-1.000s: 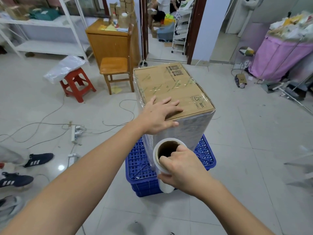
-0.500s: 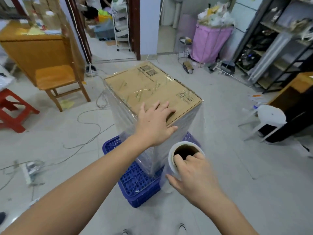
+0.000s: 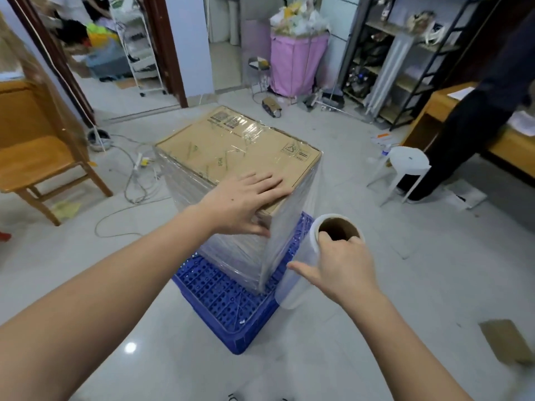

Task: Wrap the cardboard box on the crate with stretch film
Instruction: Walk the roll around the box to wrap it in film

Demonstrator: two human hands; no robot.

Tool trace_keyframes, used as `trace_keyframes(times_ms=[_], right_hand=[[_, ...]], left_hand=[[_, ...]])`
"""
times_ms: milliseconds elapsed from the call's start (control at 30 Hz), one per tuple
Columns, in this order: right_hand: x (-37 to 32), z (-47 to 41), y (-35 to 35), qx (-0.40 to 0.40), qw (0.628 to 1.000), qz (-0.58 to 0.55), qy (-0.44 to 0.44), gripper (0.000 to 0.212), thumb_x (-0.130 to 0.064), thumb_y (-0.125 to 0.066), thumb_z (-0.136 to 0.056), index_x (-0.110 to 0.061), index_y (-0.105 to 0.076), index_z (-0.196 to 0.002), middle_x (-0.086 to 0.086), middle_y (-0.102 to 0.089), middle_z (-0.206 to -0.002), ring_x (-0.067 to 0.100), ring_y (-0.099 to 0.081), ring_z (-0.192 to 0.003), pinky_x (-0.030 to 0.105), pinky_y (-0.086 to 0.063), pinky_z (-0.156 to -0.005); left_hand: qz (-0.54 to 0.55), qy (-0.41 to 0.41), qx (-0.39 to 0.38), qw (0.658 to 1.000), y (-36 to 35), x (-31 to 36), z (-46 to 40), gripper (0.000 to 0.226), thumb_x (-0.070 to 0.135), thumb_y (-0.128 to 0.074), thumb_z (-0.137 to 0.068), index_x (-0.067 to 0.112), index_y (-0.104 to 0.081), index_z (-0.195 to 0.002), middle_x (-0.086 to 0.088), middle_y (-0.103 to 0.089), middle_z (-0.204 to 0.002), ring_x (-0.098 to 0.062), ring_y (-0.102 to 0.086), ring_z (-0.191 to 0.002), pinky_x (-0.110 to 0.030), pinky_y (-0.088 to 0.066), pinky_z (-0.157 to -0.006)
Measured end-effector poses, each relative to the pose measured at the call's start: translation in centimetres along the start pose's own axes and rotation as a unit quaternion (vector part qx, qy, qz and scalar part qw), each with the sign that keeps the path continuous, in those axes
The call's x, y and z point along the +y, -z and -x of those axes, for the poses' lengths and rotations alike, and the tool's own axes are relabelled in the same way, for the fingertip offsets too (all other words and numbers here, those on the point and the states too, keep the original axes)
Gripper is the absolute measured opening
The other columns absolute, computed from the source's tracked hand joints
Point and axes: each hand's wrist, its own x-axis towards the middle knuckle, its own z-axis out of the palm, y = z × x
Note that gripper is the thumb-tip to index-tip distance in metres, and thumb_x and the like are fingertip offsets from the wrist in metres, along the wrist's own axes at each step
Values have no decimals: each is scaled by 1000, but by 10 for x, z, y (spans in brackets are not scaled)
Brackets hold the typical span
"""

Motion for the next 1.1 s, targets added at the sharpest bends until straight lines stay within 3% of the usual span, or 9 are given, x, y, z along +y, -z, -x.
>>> trace_keyframes(times_ms=[100, 200, 333, 467, 633, 767, 933, 1033, 1100], right_hand=[[11, -6, -10, 71, 997, -32, 14, 70, -76, -69, -68, -20, -29, -62, -6, -27, -46, 21, -33, -45, 26, -21, -48], [20, -3, -18, 95, 991, -73, 61, 73, -54, -90, -56, -21, -25, -58, -5, -20, -44, 19, -25, -45, 19, -5, -51], [15, 13, -22, 120, 975, -48, 179, 63, -53, -87, -58, -19, -35, -51, -3, -39, -39, 19, -29, -47, 25, -20, -49], [3, 18, -17, 147, 952, -103, 246, 51, -57, -75, -65, -20, -44, -50, -6, -41, -41, 20, -37, -46, 22, -23, -54], [-23, 19, -25, 108, 929, -144, 323, 40, -50, -74, -70, -21, -51, -57, -4, -48, -48, 18, -25, -58, 28, -45, -55], [-33, 17, -22, 84, 933, -136, 322, 35, -49, -76, -71, -20, -58, -62, -3, -55, -54, 16, -29, -62, 30, -50, -62], [-40, 27, -5, 62, 948, -78, 301, 38, -51, -85, -61, -23, -59, -66, -10, -60, -56, 15, -51, -56, 26, -49, -60], [-49, 36, 1, 47, 966, -67, 245, 44, -51, -83, -64, -25, -48, -67, -9, -58, -53, 15, -43, -46, 31, -54, -60], [-58, 41, 4, 50, 976, -81, 198, 43, -57, -68, -80, -25, -39, -77, -6, -61, -63, 18, -39, -55, 34, -51, -70]], left_hand=[[-57, 14, 6, 998, -4, 5, 6, 105, 86, -43, -84, 29, -7, -164, -5, -16, -171, -26, -15, -158, -48, -15, -128], [-72, 28, 5, 997, -4, 5, 12, 105, 86, -38, -86, 22, -11, -165, -4, -13, -172, -25, -14, -158, -49, -15, -128], [-73, 41, -27, 996, -3, 11, -1, 106, 87, -34, -85, 24, -7, -165, -1, -7, -172, -22, -7, -159, -48, -11, -129], [-78, 43, -23, 996, -4, 10, 0, 106, 87, -33, -84, 24, -6, -165, -1, -6, -173, -22, -6, -159, -48, -11, -129], [-91, 44, -18, 995, -7, 9, 7, 106, 88, -26, -83, 24, -5, -165, 0, -5, -173, -21, -5, -159, -48, -12, -128], [-87, 48, -17, 995, -5, 10, 7, 105, 87, -25, -82, 24, -8, -165, -1, -8, -172, -21, -8, -159, -47, -12, -128], [-84, 47, -9, 995, -7, 9, 6, 107, 88, -23, -82, 23, -11, -165, 0, -9, -172, -21, -9, -159, -47, -13, -128], [-80, 52, -10, 995, -7, 7, 5, 107, 88, -25, -82, 22, -11, -165, 0, -9, -172, -20, -9, -159, -47, -14, -128], [-77, 47, -3, 996, -8, 6, 5, 108, 89, -27, -82, 21, -13, -165, 0, -12, -172, -20, -11, -159, -47, -15, -128]])
